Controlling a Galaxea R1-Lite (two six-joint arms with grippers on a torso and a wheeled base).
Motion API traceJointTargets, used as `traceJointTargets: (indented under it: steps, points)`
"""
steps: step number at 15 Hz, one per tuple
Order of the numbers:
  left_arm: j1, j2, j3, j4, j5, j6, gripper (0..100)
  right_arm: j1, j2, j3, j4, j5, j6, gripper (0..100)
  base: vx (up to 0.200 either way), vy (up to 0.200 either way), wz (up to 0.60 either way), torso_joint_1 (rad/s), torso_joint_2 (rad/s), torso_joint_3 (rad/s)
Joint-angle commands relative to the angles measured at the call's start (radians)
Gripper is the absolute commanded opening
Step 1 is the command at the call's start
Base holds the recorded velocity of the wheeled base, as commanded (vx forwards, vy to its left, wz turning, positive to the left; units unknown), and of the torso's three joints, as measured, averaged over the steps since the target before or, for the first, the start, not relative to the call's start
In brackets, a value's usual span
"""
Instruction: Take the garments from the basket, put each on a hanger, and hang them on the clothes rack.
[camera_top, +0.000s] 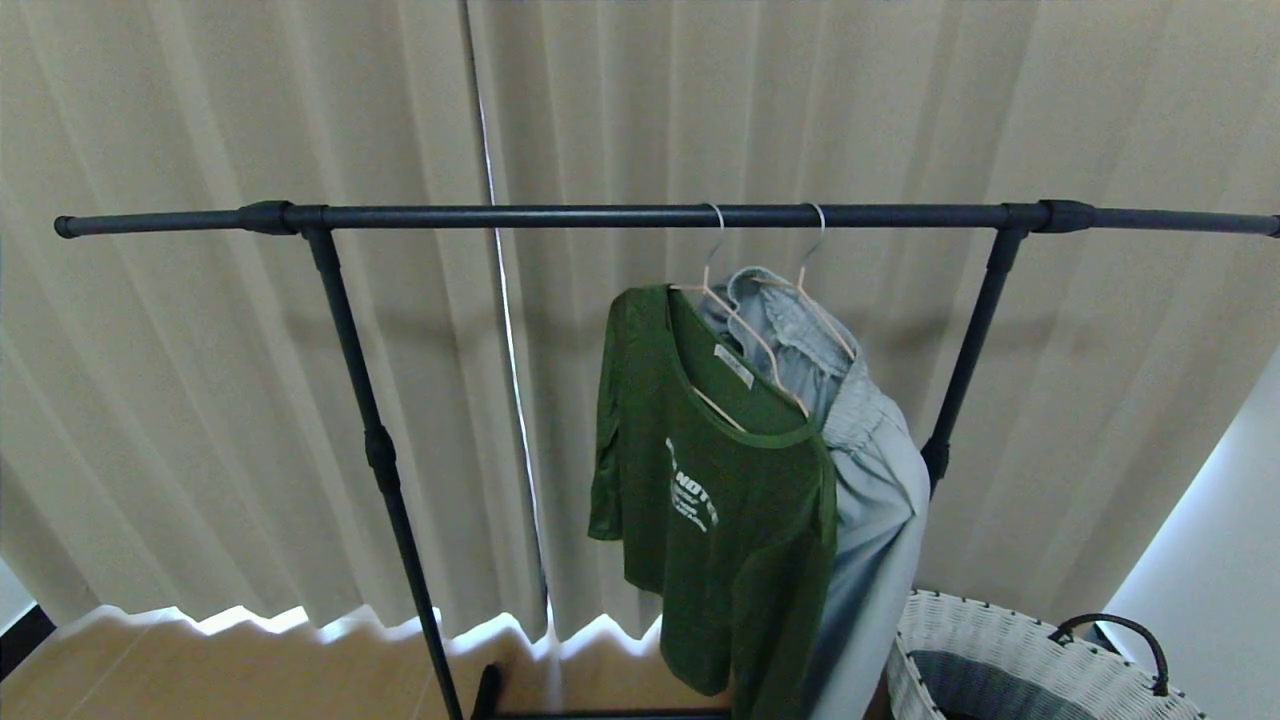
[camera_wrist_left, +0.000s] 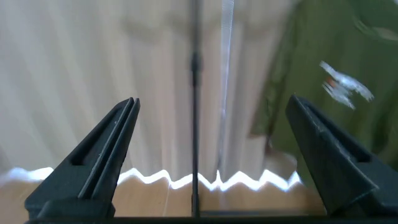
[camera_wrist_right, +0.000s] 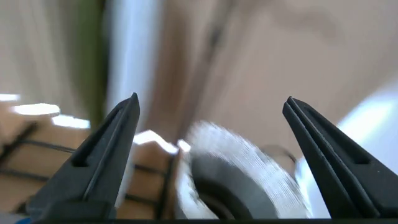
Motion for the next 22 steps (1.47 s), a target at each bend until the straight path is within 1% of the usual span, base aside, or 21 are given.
traceJointTargets:
  steps: [1,4,5,7,9,10,12,13,14,15,16,19,22]
  points:
    - [0.000,-0.007,0.000,0.000,0.000,0.001,100,0.000,-0.020,0.000,0.002,0.026,0.010,100,0.000,0.000,0.00,0.000,0.00,0.000]
    - [0.000,-0.007,0.000,0.000,0.000,0.001,100,0.003,-0.018,-0.002,0.011,0.119,0.085,100,0.000,0.000,0.00,0.000,0.00,0.000]
    - [0.000,-0.007,0.000,-0.002,0.000,0.001,100,0.038,-0.020,0.001,0.005,0.190,0.142,100,0.000,0.000,0.00,0.000,0.00,0.000]
    - [0.000,-0.007,0.000,-0.002,0.000,0.001,100,0.087,-0.021,0.001,0.003,0.193,0.139,100,0.000,0.000,0.00,0.000,0.00,0.000]
    - [0.000,-0.007,0.000,-0.002,0.000,0.001,100,0.196,-0.040,0.001,0.003,0.193,0.134,100,0.000,0.000,0.00,0.000,0.00,0.000]
    - [0.000,-0.007,0.000,-0.002,0.000,0.001,100,0.207,-0.032,0.001,0.005,0.193,0.134,100,0.000,0.000,0.00,0.000,0.00,0.000]
    - [0.000,-0.007,0.000,0.000,0.000,0.000,100,0.189,-0.051,0.001,0.006,0.178,0.139,100,0.000,0.000,0.00,0.000,0.00,0.000]
    - [0.000,-0.007,0.000,0.000,0.000,0.001,100,0.144,-0.112,0.004,-0.004,0.052,0.168,100,0.000,0.000,0.00,0.000,0.00,0.000]
    - [0.000,-0.007,0.000,0.000,0.000,0.001,100,0.147,-0.112,0.010,-0.018,-0.131,0.166,100,0.000,0.000,0.00,0.000,0.00,0.000]
    - [0.000,-0.007,0.000,-0.002,0.000,0.001,100,0.149,-0.112,0.018,-0.052,-0.315,0.146,100,0.000,0.000,0.00,0.000,0.00,0.000]
    - [0.000,-0.007,0.000,-0.002,0.000,0.001,100,0.149,-0.112,0.018,-0.040,-0.391,0.139,100,0.000,0.000,0.00,0.000,0.00,0.000]
    - [0.000,-0.007,0.000,-0.002,0.000,0.001,100,0.149,-0.112,0.018,-0.036,-0.396,0.261,100,0.000,0.000,0.00,0.000,0.00,0.000]
    - [0.000,-0.007,0.000,0.000,0.000,0.001,100,0.149,-0.112,0.018,-0.036,-0.394,0.251,100,0.000,0.000,0.00,0.000,0.00,0.000]
